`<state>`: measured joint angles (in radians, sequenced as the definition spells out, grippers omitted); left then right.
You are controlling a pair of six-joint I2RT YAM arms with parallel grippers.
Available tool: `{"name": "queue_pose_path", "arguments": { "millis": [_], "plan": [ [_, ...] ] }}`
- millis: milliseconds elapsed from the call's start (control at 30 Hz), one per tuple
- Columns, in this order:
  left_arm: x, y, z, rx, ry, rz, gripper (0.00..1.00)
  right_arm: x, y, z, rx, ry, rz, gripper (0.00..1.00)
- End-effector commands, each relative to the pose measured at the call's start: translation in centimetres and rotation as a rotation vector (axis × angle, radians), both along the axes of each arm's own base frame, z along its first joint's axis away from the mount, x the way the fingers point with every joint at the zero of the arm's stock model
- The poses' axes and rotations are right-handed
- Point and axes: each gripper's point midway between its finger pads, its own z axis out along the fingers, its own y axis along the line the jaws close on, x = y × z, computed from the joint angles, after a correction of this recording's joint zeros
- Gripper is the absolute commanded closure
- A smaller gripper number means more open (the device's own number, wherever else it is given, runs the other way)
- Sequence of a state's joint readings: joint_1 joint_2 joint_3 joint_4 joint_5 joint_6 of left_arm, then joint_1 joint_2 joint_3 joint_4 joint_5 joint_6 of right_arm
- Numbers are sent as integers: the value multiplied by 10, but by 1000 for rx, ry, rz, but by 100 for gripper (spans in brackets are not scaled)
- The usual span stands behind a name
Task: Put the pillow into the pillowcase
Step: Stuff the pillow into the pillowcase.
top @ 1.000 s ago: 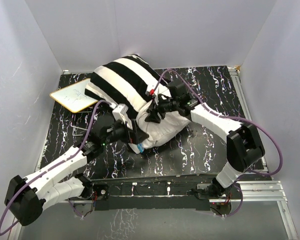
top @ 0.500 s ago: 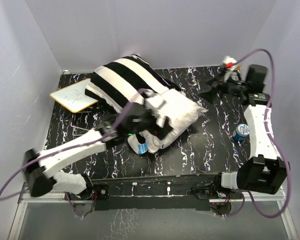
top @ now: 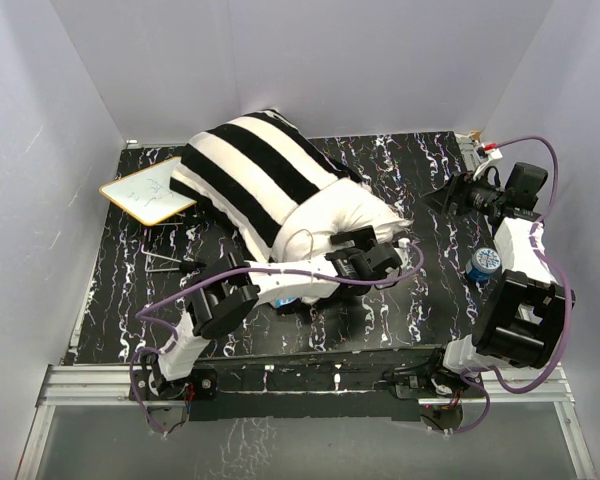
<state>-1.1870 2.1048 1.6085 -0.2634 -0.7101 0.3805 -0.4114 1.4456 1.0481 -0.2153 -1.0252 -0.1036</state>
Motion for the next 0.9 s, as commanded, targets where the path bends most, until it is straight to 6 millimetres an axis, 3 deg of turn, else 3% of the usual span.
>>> {"name": "queue_pose_path", "arguments": {
  "millis": [0,33,67,100,200,300,400,600,733,867],
  "plan": [
    [46,41,44,137,-194,107,25,1,6,18,3,-89,36,19],
    [51,44,48,126,-193,109,40,-1,7,17,11,-91,47,20],
    [54,46,61,96,-204,115,76,-2,10,16,20,-91,56,20],
    [59,48,77,59,-225,127,100,-4,12,15,29,-93,68,20],
    [72,56,151,-127,-283,133,100,-7,20,10,43,-99,83,21],
    [83,76,219,-339,-287,160,100,-10,31,7,76,-107,93,21],
    [93,103,262,-458,-299,181,100,-16,58,3,137,-124,127,21],
    [105,147,300,-582,-306,233,100,-15,127,2,263,-129,126,20],
    [108,162,315,-646,-297,244,100,17,161,-2,369,-20,19,18],
    [111,165,319,-665,-279,245,100,42,198,-9,502,126,29,16]
  ]
}}
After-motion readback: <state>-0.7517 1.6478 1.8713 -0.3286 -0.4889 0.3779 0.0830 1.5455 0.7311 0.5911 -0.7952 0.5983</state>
